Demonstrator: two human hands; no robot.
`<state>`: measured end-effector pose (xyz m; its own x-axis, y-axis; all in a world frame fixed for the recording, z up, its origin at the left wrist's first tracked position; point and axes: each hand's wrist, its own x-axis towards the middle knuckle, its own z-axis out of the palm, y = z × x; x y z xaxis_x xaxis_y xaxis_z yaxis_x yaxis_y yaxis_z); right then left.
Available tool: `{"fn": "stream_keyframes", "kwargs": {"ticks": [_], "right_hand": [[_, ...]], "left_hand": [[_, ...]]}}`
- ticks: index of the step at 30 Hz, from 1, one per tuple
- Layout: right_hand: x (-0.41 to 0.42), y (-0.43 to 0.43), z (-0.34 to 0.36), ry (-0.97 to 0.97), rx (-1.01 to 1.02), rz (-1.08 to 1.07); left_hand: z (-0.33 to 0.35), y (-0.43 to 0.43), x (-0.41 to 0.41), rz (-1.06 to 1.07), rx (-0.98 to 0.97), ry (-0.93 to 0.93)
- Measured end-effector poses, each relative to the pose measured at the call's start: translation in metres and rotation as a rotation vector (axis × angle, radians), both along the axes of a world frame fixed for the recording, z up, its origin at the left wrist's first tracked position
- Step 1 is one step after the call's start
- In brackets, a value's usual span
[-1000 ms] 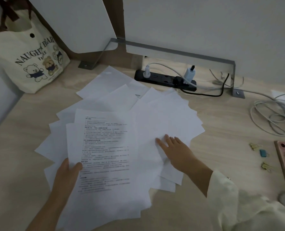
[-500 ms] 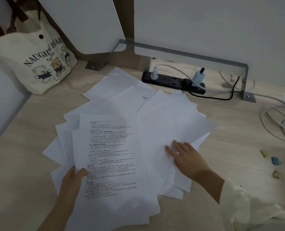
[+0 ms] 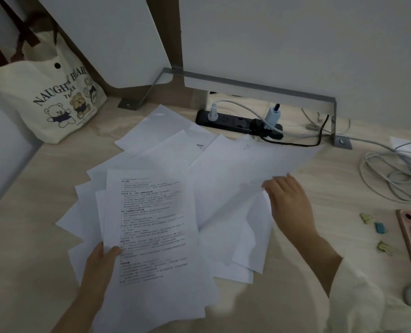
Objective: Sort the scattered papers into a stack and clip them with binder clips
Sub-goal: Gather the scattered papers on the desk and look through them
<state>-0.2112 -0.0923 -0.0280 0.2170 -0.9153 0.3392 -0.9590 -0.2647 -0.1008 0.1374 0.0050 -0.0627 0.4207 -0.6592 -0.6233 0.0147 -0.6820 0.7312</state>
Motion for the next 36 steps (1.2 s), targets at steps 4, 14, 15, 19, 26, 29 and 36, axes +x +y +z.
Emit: {"fn": "stream_keyframes", "kwargs": {"ticks": [4, 14, 15, 19, 26, 29, 36], "right_hand": [[0.003, -0.001, 0.044, -0.111, -0.143, -0.091], [0.007, 0.019, 0.143, -0.893, 0.065, -0.296], [0.007, 0.021, 0.146, -1.000, 0.091, -0.321], [0.002, 0.026, 0.129, -1.191, 0.279, -0.466], [-0.011, 0.054, 0.027, -0.974, 0.505, -0.630], [-0.014, 0.066, -0.004, -0.926, 0.567, -0.684], [-0.024, 0.088, -0.033, -0.713, 0.884, -0.741]], "left_hand": [[0.007, 0.004, -0.010, -0.010, -0.024, 0.029], [0.023, 0.008, -0.034, -0.035, -0.092, 0.110], [0.023, 0.008, -0.034, -0.035, -0.091, 0.119], [0.025, 0.012, -0.034, -0.045, -0.087, 0.171], [0.017, 0.022, -0.029, -0.054, -0.103, 0.136], [0.011, 0.027, -0.025, -0.058, -0.089, 0.119], [-0.002, 0.034, -0.024, -0.081, -0.066, 0.100]]}}
